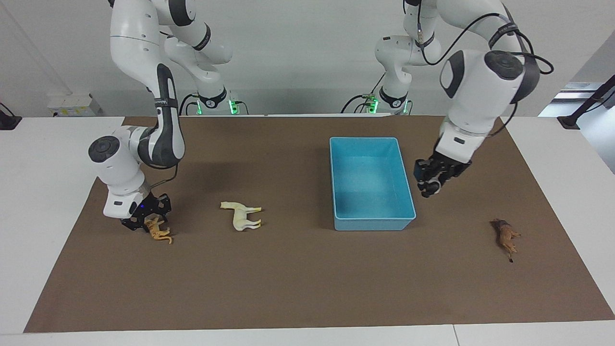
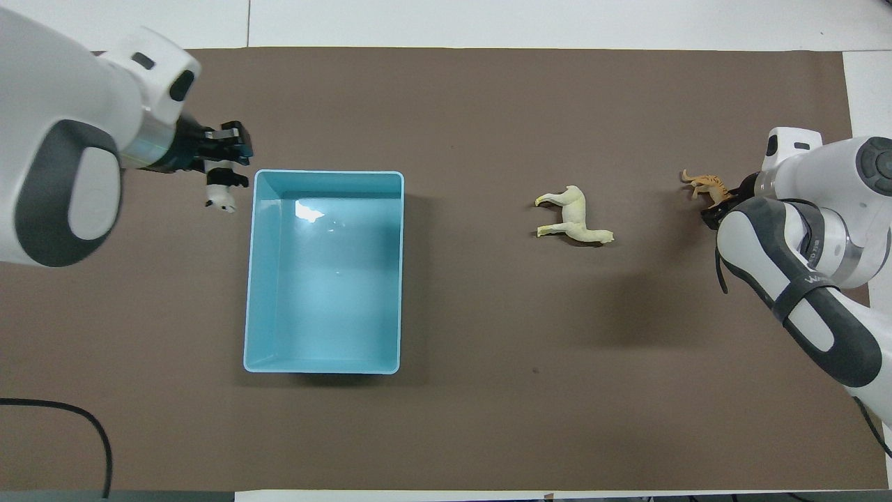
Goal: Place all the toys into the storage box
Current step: 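Lower the left gripper's panda into the box while the right gripper grasps the deer, then put the right gripper's deer in the box while the left gripper grips the horse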
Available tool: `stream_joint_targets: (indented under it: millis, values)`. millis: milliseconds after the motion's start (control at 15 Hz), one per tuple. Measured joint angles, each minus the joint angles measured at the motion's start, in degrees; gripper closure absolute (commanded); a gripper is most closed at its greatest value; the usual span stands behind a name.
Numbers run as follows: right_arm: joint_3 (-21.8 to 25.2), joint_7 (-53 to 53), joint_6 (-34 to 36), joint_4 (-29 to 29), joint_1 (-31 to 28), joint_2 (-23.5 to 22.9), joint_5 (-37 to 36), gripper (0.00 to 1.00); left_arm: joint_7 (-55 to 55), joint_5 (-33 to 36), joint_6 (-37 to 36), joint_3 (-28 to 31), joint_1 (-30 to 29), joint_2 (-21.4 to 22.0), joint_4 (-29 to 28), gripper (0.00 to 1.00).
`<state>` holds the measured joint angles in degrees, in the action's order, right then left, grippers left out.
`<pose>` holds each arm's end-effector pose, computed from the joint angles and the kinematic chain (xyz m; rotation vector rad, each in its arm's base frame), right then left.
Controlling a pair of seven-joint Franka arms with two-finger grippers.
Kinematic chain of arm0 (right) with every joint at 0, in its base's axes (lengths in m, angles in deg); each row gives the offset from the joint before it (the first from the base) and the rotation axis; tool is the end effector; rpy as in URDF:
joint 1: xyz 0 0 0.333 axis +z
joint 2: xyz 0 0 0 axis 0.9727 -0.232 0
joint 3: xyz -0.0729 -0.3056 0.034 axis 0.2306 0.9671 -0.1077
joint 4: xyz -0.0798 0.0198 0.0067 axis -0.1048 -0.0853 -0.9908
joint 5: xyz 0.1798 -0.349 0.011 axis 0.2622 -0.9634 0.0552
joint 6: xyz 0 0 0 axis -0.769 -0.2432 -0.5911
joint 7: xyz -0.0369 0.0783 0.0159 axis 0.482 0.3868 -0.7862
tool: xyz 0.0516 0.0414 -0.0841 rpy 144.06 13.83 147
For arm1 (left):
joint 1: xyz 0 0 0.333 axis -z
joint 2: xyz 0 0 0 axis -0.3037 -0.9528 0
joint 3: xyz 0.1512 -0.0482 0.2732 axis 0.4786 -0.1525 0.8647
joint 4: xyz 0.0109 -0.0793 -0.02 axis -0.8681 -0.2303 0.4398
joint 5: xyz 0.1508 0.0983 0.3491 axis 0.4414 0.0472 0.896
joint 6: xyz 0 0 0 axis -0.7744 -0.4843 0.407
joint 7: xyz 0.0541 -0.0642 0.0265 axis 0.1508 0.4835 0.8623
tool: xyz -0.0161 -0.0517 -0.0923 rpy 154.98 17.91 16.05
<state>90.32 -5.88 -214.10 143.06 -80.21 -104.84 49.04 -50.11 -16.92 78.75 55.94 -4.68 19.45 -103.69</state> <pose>0.6100 -0.0908 0.2858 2.9438 0.9434 0.1339 0.6015 -0.1946 0.5292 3.0572 0.1629 0.1454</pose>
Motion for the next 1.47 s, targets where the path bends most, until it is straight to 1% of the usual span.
stream_joint_targets:
  millis: [67, 133, 200, 267, 400, 467, 667, 733, 800, 867, 1000, 1133, 1200, 1267, 1333, 1467]
  values:
    - [0.0, 0.0, -0.1, 0.1, 0.0, 0.0, 0.3, 1.00, 2.5, 0.1, 0.2, -0.1, 2.6, 0.0, -0.8, 1.00]
    - [0.0, 0.0, -0.1, 0.1, -0.1, 0.0, 0.5, 1.00, 4.0, 0.1, 0.7, -0.1, 4.4, 0.1, -1.8, 0.77]
    - [0.0, 0.0, 0.0, 0.0, -0.1, 0.0, 0.6, 1.00, 4.6, 0.1, 1.5, -0.1, 5.5, 0.2, -3.0, 0.34]
    - [0.0, 0.0, 0.4, -0.2, -0.1, 0.0, 0.6, 1.00, 4.7, 0.1, 2.1, -0.1, 5.7, 0.3, -4.1, 0.00]
    - [0.0, 0.1, 3.5, -2.2, 0.0, 0.1, 0.8, 1.00, 4.6, 0.1, 2.5, 0.5, 5.6, 0.9, -5.6, 0.00]
    - [0.0, 0.4, 6.4, -4.2, 0.1, 0.5, 0.9, 1.00, 4.5, 0.1, 2.6, 0.8, 5.4, 1.2, -6.0, 0.00]
    - [-0.1, 2.5, 15.9, -10.5, 0.3, 3.4, 0.9, 1.00, 3.7, 0.2, 2.6, 1.8, 5.0, 1.8, -6.1, 0.00]
    - [-0.1, 3.2, 18.7, -12.0, 0.3, 4.8, 0.9, 1.00, 1.5, 0.5, 2.9, 2.1, 3.9, 1.9, -5.9, 0.00]
    - [-0.2, 4.4, 22.0, -13.6, 0.3, 6.2, 0.9, 1.00, -2.8, 0.7, 3.5, 2.4, 1.3, 1.9, -5.7, 0.00]
    - [-0.3, 6.3, 26.2, -15.6, 0.5, 7.4, 0.9, 1.00, -8.6, 0.8, 4.2, 2.6, -3.0, 1.9, -5.4, 0.00]
    - [-0.5, 14.0, 35.8, -21.1, 2.7, 9.1, 1.0, 1.00, -22.1, 0.7, 6.5, 3.1, -13.9, 1.6, -5.3, 0.00]
    - [-0.7, 26.1, 44.3, -27.9, 8.0, 9.8, 1.2, 1.00, -33.2, 0.5, 9.3, 3.3, -23.7, -0.9, -4.5, 0.00]
    - [-0.8, 33.4, 47.6, -31.1, 11.8, 9.8, 1.2, 1.00, -38.4, 0.4, 10.2, 3.3, -27.2, -3.5, -2.8, 0.00]
    - [-0.9, 40.6, 49.5, -33.7, 15.9, 9.7, 1.1, 1.00, -42.8, 0.3, 10.6, 3.2, -29.6, -6.3, -0.9, 0.00]
    - [-1.0, 47.9, 49.9, -35.9, 20.5, 9.4, 1.1, 1.00, -46.5, 0.2, 10.8, 3.1, -31.0, -9.1, 0.7, 0.00]
    - [-1.2, 63.0, 48.5, -38.8, 30.4, 7.7, 1.0, 1.00, -50.0, 0.2, 13.3, 2.7, -31.4, -13.8, 2.2, 0.00]
